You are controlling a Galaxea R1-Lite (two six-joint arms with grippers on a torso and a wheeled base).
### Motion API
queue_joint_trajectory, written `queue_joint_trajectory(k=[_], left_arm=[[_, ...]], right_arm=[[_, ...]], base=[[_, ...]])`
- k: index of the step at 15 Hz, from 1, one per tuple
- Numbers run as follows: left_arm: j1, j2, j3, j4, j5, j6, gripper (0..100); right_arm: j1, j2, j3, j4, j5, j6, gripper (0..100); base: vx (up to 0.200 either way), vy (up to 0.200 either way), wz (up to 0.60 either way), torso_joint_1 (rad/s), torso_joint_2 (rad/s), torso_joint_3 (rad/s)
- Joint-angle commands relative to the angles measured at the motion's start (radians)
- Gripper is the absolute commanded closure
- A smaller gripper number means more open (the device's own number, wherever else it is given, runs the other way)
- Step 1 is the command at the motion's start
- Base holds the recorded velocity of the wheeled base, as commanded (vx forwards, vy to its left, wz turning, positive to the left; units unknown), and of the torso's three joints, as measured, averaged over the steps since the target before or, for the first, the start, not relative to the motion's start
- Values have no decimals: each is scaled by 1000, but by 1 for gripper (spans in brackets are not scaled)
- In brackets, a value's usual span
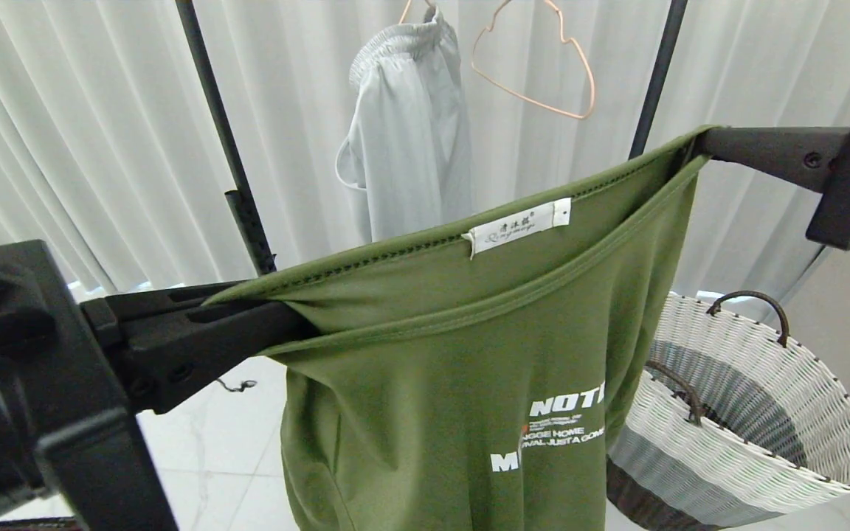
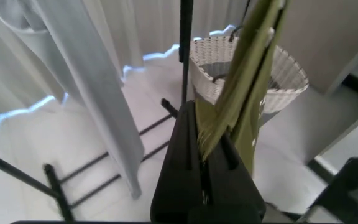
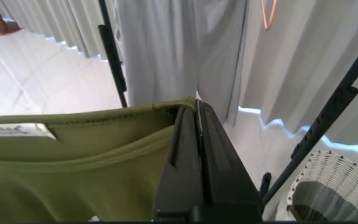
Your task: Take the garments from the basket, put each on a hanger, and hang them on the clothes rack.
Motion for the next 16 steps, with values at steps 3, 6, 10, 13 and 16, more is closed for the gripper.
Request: queue_joint_trajectory(k=[3,6,10,13,16], left_arm=[[23,-2,-39,-12,-3,36,100],[102,82,-188,-14,-6,39,100],[102,117,-132,-20,-7,36,100],[102,124,-135,-31,-7,36,100],[103,122,-136,-35,-7,39,100]], right_arm=[[-21,15,-8,8,0,-7,100],[-53,-25,-13,53,0,-34,100],[-63,-79,-2,122,0,-30,100],[-63,-83,1,122,0,-29,100],[-63,-83,0,147,0,-26,0]], base=[[0,0,0,0,0,0],[0,0,0,0,0,0],[0,0,0,0,0,0],[0,0,0,0,0,0],[0,0,0,0,0,0]])
